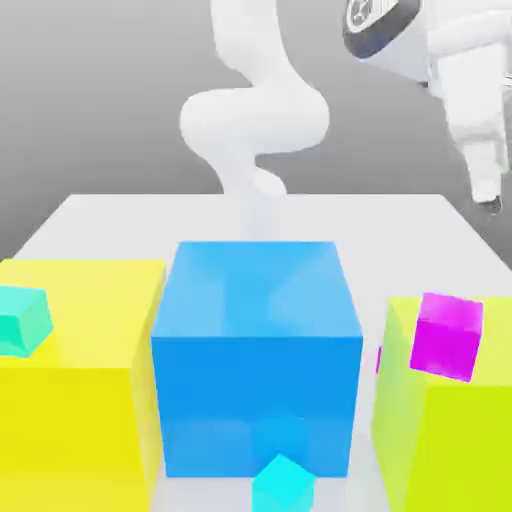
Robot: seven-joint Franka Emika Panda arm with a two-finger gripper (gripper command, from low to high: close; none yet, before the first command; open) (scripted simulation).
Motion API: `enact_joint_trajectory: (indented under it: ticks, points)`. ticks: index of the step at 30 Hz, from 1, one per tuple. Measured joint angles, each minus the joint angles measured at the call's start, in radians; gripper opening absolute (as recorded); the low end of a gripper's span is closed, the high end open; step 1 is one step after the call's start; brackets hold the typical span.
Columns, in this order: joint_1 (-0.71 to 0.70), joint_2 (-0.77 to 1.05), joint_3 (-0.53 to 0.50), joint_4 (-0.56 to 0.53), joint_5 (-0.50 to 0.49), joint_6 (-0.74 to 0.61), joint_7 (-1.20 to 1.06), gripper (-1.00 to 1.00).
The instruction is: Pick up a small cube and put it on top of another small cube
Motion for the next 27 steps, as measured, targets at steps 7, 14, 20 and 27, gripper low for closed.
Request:
enact_joint_trajectory:
  ticks: [7,14,20,27]
  points:
    - [0.183,0.190,0.028,-0.142,-0.067,0.155,-0.327,0.00]
    - [0.243,0.288,-0.058,-0.191,0.104,0.140,-0.682,0.00]
    - [0.253,0.322,-0.117,-0.222,0.281,0.106,-0.946,0.00]
    - [0.306,0.526,-0.187,-0.198,0.203,0.271,-0.936,0.00]
